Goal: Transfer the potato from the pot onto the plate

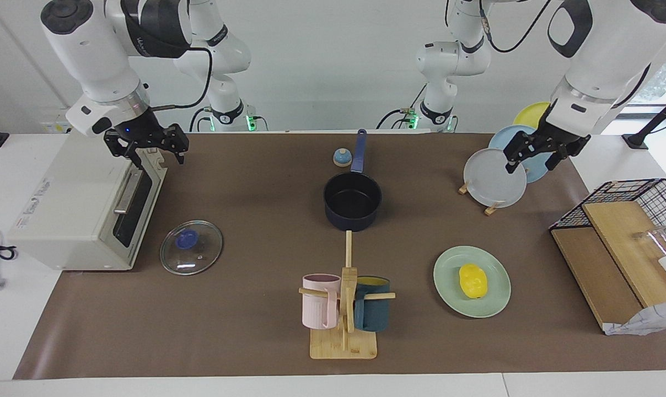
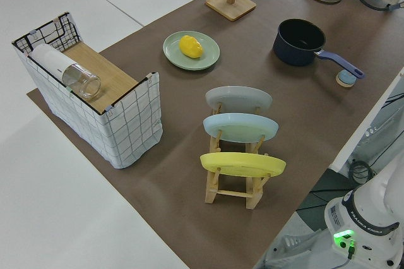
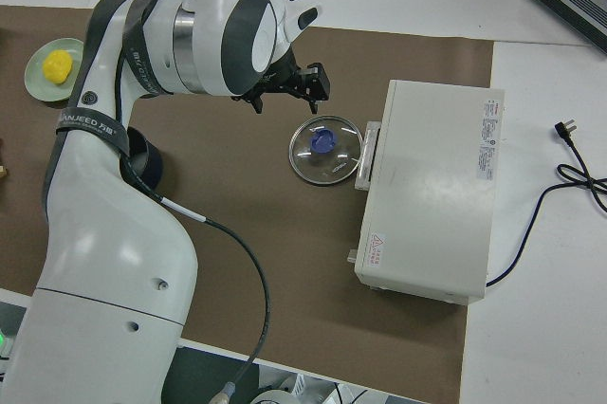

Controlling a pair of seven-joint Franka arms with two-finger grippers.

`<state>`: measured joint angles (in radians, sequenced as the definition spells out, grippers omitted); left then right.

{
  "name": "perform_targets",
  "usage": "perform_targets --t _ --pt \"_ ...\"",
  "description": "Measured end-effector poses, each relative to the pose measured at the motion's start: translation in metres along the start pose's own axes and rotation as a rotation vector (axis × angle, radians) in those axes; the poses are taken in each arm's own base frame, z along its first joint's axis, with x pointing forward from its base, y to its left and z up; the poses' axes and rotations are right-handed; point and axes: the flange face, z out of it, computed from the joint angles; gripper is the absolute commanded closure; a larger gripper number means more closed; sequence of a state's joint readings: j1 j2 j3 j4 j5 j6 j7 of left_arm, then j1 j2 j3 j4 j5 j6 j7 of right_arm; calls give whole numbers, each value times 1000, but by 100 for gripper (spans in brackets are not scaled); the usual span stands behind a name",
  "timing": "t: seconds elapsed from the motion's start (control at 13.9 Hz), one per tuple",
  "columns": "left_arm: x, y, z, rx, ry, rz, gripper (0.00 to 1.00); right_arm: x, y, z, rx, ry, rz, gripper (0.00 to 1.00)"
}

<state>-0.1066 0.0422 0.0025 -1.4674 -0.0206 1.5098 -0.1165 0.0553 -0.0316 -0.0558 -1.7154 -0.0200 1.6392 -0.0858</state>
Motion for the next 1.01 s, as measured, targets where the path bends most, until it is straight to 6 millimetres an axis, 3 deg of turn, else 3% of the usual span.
perform_targets --t 0.43,1.01 --pt "-8 1 40 -1 6 2 0 -3 0 -6 0 11 0 0" --pt "-11 3 38 1 -8 6 0 -3 0 -6 0 11 0 0"
